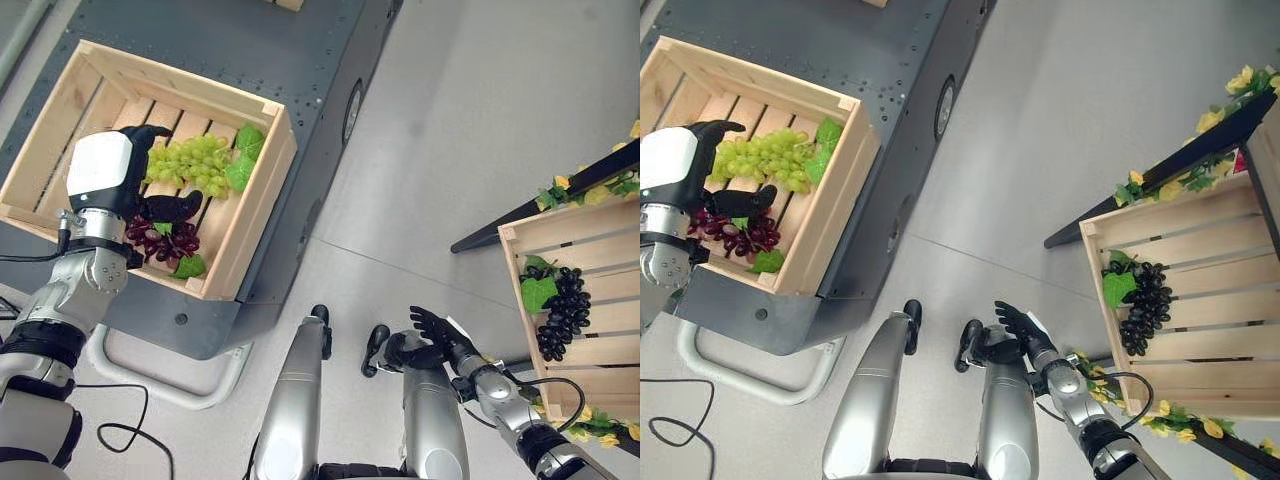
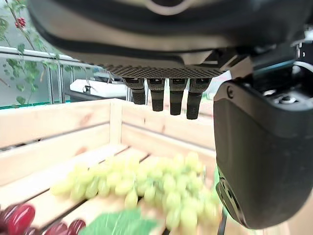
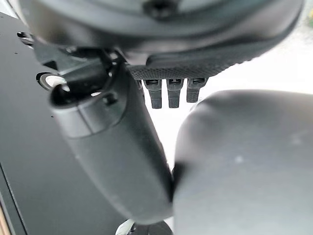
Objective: Pick up the fruits from the basket on one side to the basket on the other side
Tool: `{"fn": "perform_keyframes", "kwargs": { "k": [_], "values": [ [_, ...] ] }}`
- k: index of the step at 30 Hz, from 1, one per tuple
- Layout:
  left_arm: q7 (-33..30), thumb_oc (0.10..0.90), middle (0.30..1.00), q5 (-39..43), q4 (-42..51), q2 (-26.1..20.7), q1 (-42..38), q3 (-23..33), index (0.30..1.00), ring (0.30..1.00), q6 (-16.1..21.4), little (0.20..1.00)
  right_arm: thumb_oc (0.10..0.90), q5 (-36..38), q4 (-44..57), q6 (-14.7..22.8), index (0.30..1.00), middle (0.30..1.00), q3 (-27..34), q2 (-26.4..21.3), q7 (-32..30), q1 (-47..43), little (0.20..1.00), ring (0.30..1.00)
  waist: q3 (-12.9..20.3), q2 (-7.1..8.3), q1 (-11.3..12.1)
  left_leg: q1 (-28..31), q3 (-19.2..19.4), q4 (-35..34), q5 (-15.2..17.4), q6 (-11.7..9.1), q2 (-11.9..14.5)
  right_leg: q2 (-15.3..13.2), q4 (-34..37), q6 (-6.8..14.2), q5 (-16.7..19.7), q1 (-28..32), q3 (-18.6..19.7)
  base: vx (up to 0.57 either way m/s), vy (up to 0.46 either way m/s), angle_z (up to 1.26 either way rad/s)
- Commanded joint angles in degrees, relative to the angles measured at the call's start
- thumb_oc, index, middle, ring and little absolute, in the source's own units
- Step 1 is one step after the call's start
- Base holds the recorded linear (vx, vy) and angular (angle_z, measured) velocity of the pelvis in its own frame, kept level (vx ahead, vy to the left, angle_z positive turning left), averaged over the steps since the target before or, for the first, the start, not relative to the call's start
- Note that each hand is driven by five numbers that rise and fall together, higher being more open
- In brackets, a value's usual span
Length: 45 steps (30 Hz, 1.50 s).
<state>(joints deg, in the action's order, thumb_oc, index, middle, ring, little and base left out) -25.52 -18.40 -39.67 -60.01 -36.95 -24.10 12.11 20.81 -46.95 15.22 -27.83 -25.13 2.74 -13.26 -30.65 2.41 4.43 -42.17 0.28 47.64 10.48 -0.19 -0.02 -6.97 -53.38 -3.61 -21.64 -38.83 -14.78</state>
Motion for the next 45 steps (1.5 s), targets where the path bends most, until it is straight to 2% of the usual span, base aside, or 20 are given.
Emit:
{"fn": "perform_keyframes", "kwargs": {
  "k": [1,8,14,20,23,25,28,35,38,39,41,45],
  "values": [
    [-4.8,0.8,0.9,-2.5,0.8,-7.5,-7.2,2.9,0.9,0.9,-1.0,0.9,0.8,1.9,2.5,4.2,0.9,0.9,-0.5,-1.7,1.5,2.0,0.9,0.9,0.9,1.39,0.6,3.0,4.1,-3.2,0.3,2.7,-1.8,1.4,4.9,0.9,5.5,5.1,0.2,-0.03,0.021,0.09],
    [-1.4,0.8,0.9,-7.9,0.4,-13.6,-14.8,-6.6,0.9,0.9,-6.1,0.9,0.8,3.0,3.1,4.6,0.9,0.9,-1.3,-2.6,1.9,1.0,0.9,0.9,0.9,1.95,1.0,1.2,3.7,-4.2,-0.1,2.8,-1.4,1.4,6.3,1.6,7.0,3.1,-0.7,-0.03,0.026,0.05],
    [0.2,0.8,0.9,-16.1,0.7,-16.4,-14.1,-8.5,0.9,0.9,-4.3,0.9,0.8,3.1,2.3,4.9,0.9,0.9,-1.2,-2.3,1.9,1.1,0.9,0.9,0.9,2.0,1.6,1.5,3.4,-5.3,-0.3,2.6,-1.2,1.4,7.8,1.8,7.3,3.8,-1.1,-0.01,-0.011,0.03],
    [0.3,0.8,0.9,-14.4,0.5,-19.4,-7.6,-4.1,0.9,0.9,-4.5,0.9,0.8,2.0,1.8,5.4,0.9,0.9,-0.1,-3.0,2.5,2.4,0.9,0.9,0.9,1.15,1.9,2.4,3.3,-6.5,-0.7,2.3,-1.3,1.0,9.0,1.7,7.3,4.9,-1.2,0.0,0.0,0.0],
    [-6.6,0.8,0.9,-12.4,-1.8,-19.8,-3.4,1.4,0.9,0.9,-2.8,0.9,0.8,2.0,1.4,5.7,0.9,0.9,0.0,-2.8,2.1,3.0,0.9,0.9,0.9,0.98,2.5,2.9,3.0,-6.9,-0.7,2.3,-1.4,0.6,9.2,1.3,6.9,5.7,-1.7,0.02,-0.028,0.03],
    [-8.8,0.8,0.9,-13.1,-3.8,-19.6,-2.0,3.4,0.9,0.9,-0.2,0.9,0.8,2.0,0.9,6.3,0.9,0.9,-0.1,-2.4,1.7,3.1,0.9,0.9,0.9,0.99,2.9,3.2,2.6,-7.3,-0.8,2.3,-1.5,0.5,9.5,1.2,6.8,6.0,-1.9,0.02,-0.052,0.08],
    [-8.7,0.8,0.9,-15.5,-3.9,-19.0,1.0,5.9,0.9,0.9,1.1,0.9,0.8,1.9,0.9,5.9,0.9,0.9,-0.1,-2.0,1.0,2.9,0.9,0.9,0.9,0.98,3.4,3.9,2.3,-8.3,-1.1,2.1,-1.6,0.7,10.2,1.0,6.7,6.9,-2.2,0.01,-0.039,0.08],
    [-7.0,0.8,0.9,-17.7,-1.2,-19.9,3.8,6.2,0.9,0.9,0.5,0.9,0.8,1.6,0.0,5.4,0.9,0.9,0.1,-2.0,0.6,2.3,0.9,0.9,0.9,0.68,4.0,5.3,2.1,-10.6,-1.8,2.0,-1.8,0.7,11.7,0.8,6.6,8.4,-3.0,0.01,-0.016,0.07],
    [-4.7,0.8,0.9,-21.3,-1.0,-20.8,2.5,4.5,0.9,0.9,2.0,0.9,0.8,1.5,0.1,5.1,0.9,0.9,0.1,-2.2,1.0,2.5,0.9,0.9,0.9,0.77,3.8,5.5,2.0,-10.8,-1.8,2.0,-1.7,0.7,12.2,0.8,6.7,8.7,-3.1,0.0,0.0,0.0],
    [-1.9,0.8,0.9,-25.4,-0.1,-21.7,1.8,2.3,0.9,0.9,4.2,0.9,0.8,1.3,-0.4,5.3,0.9,0.9,0.1,-2.4,1.6,2.5,0.9,0.9,0.9,0.73,3.7,5.6,1.9,-11.0,-1.9,1.8,-1.7,0.8,12.4,0.8,6.8,8.9,-3.1,0.0,0.0,0.0],
    [1.7,0.8,0.9,-26.9,3.2,-22.6,1.0,-0.6,0.9,0.9,5.2,0.9,0.8,1.3,-0.8,5.1,0.9,0.9,0.0,-2.6,2.0,2.2,0.9,0.9,0.9,0.61,3.6,5.8,2.0,-11.4,-2.0,1.8,-1.7,0.9,12.8,0.8,6.7,9.2,-3.2,0.0,0.0,0.0],
    [5.6,0.8,0.9,-25.1,7.1,-24.3,-3.5,-6.4,0.9,0.9,5.5,0.9,0.8,1.2,-1.5,5.3,0.9,0.9,-0.1,-3.1,2.2,2.0,0.9,0.9,0.9,0.46,3.2,5.6,2.3,-11.5,-2.0,1.8,-1.6,0.9,12.7,0.8,6.7,8.9,-3.2,0.0,0.009,0.0]
  ]
}}
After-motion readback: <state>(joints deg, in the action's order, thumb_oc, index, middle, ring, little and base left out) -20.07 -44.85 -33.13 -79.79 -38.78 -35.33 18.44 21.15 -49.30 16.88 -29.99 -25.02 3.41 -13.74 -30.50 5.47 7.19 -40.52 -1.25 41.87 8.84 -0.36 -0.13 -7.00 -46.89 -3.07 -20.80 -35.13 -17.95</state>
